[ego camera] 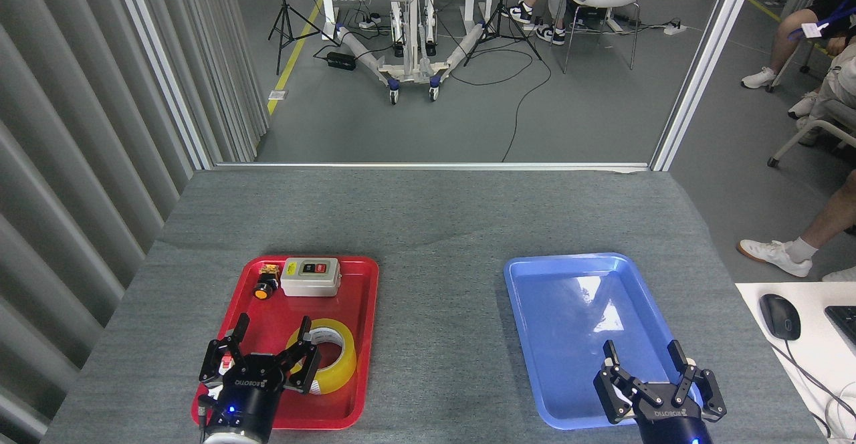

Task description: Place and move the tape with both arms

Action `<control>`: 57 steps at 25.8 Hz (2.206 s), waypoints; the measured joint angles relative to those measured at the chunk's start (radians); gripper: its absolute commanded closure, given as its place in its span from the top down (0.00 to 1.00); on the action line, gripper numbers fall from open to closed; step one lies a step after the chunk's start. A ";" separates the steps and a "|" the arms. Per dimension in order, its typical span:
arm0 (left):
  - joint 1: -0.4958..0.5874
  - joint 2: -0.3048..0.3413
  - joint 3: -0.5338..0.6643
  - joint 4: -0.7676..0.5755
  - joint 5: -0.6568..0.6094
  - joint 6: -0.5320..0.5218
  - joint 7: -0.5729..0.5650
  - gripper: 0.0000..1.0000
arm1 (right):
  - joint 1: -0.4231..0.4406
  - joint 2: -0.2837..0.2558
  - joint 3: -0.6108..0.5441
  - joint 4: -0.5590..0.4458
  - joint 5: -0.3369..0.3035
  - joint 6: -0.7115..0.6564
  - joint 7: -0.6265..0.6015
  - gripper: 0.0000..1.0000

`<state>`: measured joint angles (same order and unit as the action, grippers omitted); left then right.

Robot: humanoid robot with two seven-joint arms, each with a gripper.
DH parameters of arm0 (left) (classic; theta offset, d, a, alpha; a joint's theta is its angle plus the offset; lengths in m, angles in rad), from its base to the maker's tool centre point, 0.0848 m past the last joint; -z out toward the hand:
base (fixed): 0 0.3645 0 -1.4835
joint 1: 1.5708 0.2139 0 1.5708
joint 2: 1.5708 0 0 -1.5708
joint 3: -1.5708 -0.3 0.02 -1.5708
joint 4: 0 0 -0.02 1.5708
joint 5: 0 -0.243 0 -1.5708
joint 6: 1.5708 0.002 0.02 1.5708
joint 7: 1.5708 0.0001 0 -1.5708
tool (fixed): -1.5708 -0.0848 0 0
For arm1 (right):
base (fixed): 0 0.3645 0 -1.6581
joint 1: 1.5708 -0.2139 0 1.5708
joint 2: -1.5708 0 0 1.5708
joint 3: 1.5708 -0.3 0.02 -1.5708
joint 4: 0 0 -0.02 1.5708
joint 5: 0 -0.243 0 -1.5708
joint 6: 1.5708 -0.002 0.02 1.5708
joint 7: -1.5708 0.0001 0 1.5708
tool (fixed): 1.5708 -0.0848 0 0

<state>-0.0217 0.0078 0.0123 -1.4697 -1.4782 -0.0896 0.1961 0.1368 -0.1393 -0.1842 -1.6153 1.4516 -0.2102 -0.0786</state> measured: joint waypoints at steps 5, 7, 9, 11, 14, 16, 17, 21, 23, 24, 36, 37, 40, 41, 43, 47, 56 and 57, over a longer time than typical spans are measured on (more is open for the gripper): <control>0.007 0.002 0.001 -0.001 0.002 -0.008 0.001 0.99 | -0.002 0.000 0.000 0.000 0.001 0.000 0.000 1.00; 0.009 0.002 0.001 -0.001 0.002 -0.009 0.001 0.99 | -0.002 0.000 0.000 0.000 0.002 0.000 -0.001 1.00; 0.009 0.002 0.001 -0.001 0.002 -0.010 0.001 0.99 | -0.002 0.000 0.000 0.000 0.003 0.000 -0.002 1.00; 0.009 0.002 0.001 -0.001 0.002 -0.011 0.001 0.99 | -0.002 -0.001 0.000 0.000 0.003 0.000 -0.002 1.00; 0.009 0.008 0.001 0.000 0.003 -0.017 0.001 0.99 | -0.006 -0.001 0.000 0.001 0.004 0.000 -0.002 1.00; 0.011 0.012 0.002 0.000 0.004 -0.025 0.001 0.99 | -0.009 0.001 0.001 0.001 0.004 0.000 -0.002 1.00; 0.014 0.013 0.003 0.000 0.006 -0.028 0.001 1.00 | -0.010 0.002 0.001 0.001 0.005 0.000 -0.003 1.00; 0.021 0.017 0.007 -0.001 0.030 -0.036 0.000 1.00 | -0.011 0.005 0.002 0.002 0.005 0.000 -0.006 1.00; 0.022 0.018 0.008 -0.003 0.041 -0.036 0.000 1.00 | -0.011 0.006 0.002 0.002 0.006 0.000 -0.007 1.00; 0.022 0.019 0.008 -0.004 0.045 -0.036 0.000 1.00 | -0.011 0.007 0.002 0.002 0.006 0.000 -0.007 1.00; 0.020 0.045 0.019 -0.015 0.051 -0.022 -0.003 1.00 | -0.008 0.012 0.002 0.002 0.004 0.002 -0.001 1.00; 0.019 0.051 0.021 -0.017 0.052 -0.022 -0.004 1.00 | -0.008 0.012 0.002 0.002 0.004 0.002 -0.001 1.00; 0.017 0.057 0.024 -0.026 0.061 -0.021 -0.005 1.00 | -0.008 0.012 0.002 0.002 0.004 0.002 0.000 1.00; 0.017 0.058 0.024 -0.034 0.064 -0.023 -0.005 1.00 | -0.008 0.013 0.001 0.002 0.004 0.002 0.000 1.00; 0.021 0.059 0.022 -0.063 0.065 -0.027 -0.005 1.00 | -0.010 0.017 0.001 0.004 0.005 0.002 0.005 1.00; 0.045 0.062 0.018 -0.130 0.065 -0.032 -0.037 1.00 | -0.014 0.024 0.000 0.007 0.005 0.001 0.026 1.00; 0.050 0.063 0.019 -0.153 0.073 -0.036 -0.156 1.00 | -0.012 0.021 0.000 0.008 0.004 0.001 0.036 1.00; 0.051 0.063 0.019 -0.151 0.074 -0.036 -0.162 1.00 | -0.011 0.021 0.000 0.008 0.003 0.001 0.036 1.00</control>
<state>0.0293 0.0703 0.0311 -1.6210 -1.4047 -0.1253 0.0342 0.1257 -0.1183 -0.1841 -1.6076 1.4550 -0.2090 -0.0427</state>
